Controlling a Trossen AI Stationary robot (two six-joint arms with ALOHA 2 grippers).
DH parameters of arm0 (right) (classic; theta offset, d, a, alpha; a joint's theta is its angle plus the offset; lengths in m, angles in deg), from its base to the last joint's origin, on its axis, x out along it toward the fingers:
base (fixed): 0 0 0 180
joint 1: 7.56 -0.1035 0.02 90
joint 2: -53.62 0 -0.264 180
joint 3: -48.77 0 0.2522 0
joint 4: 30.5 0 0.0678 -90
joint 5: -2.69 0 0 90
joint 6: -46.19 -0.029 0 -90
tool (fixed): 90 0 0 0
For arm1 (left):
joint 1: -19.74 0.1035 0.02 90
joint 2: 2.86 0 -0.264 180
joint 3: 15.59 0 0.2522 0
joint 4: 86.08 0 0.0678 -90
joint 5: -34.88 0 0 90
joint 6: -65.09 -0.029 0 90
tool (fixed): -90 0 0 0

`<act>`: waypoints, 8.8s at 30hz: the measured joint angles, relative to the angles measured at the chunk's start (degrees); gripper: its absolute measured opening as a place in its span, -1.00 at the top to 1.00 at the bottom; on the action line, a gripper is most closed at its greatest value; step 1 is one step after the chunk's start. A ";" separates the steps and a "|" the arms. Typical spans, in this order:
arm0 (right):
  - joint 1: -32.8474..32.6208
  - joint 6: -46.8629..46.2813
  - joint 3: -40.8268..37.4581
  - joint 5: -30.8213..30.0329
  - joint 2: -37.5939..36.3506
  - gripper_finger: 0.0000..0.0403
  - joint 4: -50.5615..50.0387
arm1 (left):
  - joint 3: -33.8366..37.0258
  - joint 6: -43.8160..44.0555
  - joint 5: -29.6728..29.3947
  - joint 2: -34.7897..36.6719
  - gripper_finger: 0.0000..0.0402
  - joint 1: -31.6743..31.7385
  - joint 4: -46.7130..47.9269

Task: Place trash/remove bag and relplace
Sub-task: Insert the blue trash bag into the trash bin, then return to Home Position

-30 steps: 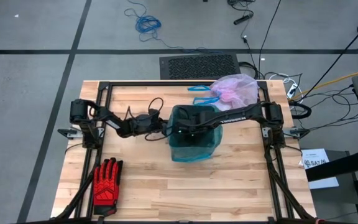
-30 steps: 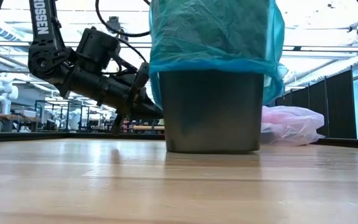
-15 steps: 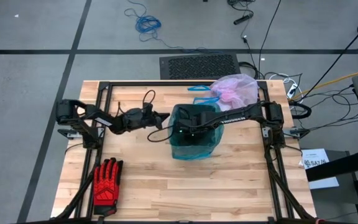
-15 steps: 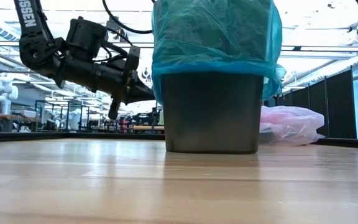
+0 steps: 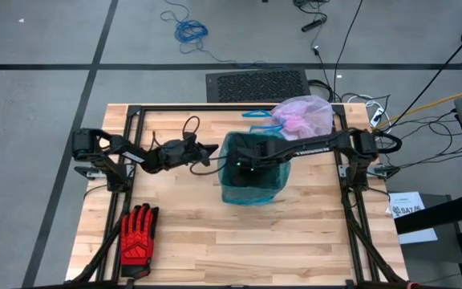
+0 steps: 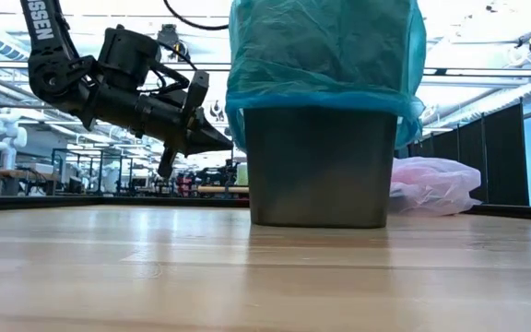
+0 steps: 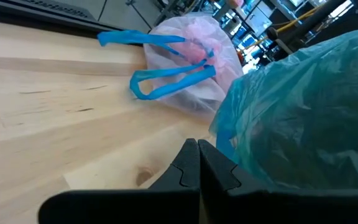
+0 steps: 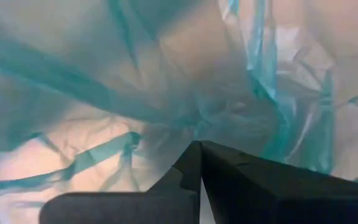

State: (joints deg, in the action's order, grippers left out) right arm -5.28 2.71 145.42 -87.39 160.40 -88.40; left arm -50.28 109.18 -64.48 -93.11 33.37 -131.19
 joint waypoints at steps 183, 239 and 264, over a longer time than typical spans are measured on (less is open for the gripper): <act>-8.61 42.98 -78.62 -19.56 -105.51 1.00 36.35 | 14.50 -40.01 1.67 90.26 1.00 4.17 76.29; -8.66 37.09 -78.60 -19.06 -105.43 1.00 36.31 | 20.50 -44.49 6.95 88.78 1.00 4.17 58.01; -8.64 37.09 -78.60 -19.06 -105.44 1.00 36.33 | 20.50 -44.49 6.97 88.78 1.00 4.17 58.01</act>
State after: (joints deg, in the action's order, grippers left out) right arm -13.92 39.80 66.83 -106.45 54.96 -52.08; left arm -29.78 64.69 -57.51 -4.33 37.55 -73.18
